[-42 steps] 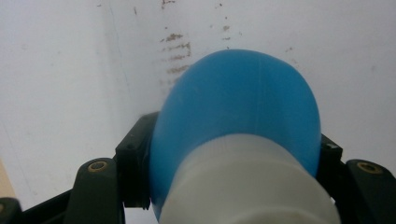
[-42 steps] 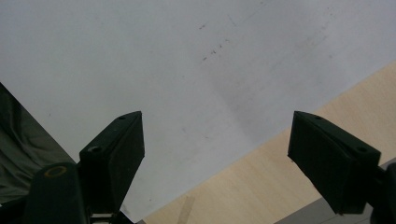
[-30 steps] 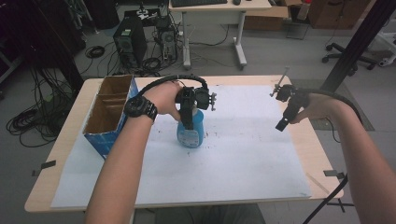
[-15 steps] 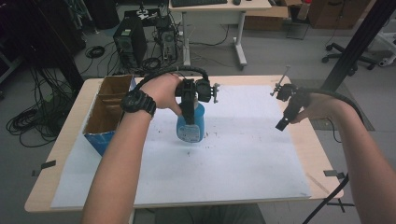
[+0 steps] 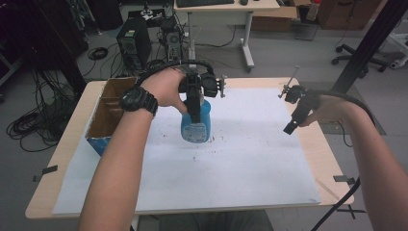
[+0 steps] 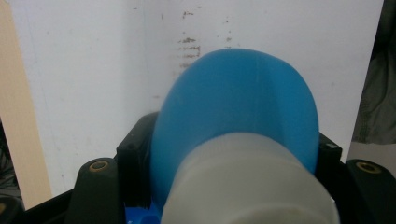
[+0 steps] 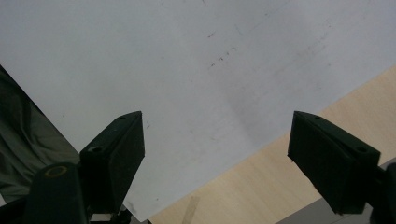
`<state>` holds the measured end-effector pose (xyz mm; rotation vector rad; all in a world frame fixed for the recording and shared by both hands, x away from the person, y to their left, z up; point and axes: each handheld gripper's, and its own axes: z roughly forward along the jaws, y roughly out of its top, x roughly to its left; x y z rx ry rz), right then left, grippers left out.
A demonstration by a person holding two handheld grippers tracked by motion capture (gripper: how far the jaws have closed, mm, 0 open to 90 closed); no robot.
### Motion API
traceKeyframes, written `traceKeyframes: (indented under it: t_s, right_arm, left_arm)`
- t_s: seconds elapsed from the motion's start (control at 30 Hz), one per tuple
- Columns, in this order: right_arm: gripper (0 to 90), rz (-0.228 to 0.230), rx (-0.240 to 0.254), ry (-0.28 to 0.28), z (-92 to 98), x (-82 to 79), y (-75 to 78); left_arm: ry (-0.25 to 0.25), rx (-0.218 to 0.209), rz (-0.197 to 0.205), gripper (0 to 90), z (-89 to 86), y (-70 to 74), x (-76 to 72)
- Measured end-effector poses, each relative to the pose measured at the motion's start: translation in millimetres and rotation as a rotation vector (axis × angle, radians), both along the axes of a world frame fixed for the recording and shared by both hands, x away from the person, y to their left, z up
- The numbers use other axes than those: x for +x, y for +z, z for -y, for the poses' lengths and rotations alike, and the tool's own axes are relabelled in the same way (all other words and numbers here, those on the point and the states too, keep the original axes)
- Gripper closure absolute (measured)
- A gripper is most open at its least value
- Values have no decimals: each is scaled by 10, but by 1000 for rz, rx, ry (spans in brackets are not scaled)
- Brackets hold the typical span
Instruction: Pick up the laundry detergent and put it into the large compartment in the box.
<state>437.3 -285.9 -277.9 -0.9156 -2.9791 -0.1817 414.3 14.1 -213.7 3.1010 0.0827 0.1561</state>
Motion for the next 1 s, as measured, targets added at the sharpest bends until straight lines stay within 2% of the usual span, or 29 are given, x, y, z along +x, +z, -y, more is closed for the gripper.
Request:
traceKeyframes:
  t_s: [0.23, 0.8, 1.0]
  right_arm:
    - [188, 4, 3, 0, -10, -11, 39]
    - [189, 17, 5, 11, -70, -59, 238]
    - [189, 20, 11, 3, -65, -60, 281]
  left_arm:
    - [18, -7, 3, 362, -19, 43, 1]
    - [73, -15, -6, 363, 27, 352, -27]
    - [85, -13, 6, 363, 36, 461, -40]
